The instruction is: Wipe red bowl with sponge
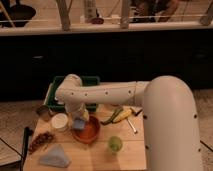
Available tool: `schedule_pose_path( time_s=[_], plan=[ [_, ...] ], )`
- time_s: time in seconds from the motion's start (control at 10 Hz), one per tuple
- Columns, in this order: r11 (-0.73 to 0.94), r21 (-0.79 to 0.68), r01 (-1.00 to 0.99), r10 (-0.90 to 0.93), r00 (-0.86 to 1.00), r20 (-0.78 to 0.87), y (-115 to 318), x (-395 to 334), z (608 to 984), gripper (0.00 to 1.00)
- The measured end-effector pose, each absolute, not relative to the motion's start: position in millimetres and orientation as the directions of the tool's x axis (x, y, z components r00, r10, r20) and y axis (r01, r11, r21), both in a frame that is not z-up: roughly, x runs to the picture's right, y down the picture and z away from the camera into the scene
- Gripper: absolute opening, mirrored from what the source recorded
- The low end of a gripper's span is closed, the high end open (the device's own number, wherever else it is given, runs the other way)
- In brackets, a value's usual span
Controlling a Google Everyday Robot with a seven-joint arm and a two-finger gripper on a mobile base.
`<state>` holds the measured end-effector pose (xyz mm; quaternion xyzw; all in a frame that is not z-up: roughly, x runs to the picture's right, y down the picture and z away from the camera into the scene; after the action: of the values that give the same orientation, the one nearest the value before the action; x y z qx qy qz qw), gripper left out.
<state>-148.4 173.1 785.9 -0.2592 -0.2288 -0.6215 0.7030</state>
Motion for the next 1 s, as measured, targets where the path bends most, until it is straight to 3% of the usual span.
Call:
schedule_pose_path(
  time_s=[0.5,1.0],
  plan=[
    [0.063,-0.059,0.996,-0.731,0.086,0.677,216.9,-128.6,773.7,0.00],
    [0.197,-0.098,0.975,-0.727,0.213,0.652,212.5,-69.4,766.5,0.00]
  ],
)
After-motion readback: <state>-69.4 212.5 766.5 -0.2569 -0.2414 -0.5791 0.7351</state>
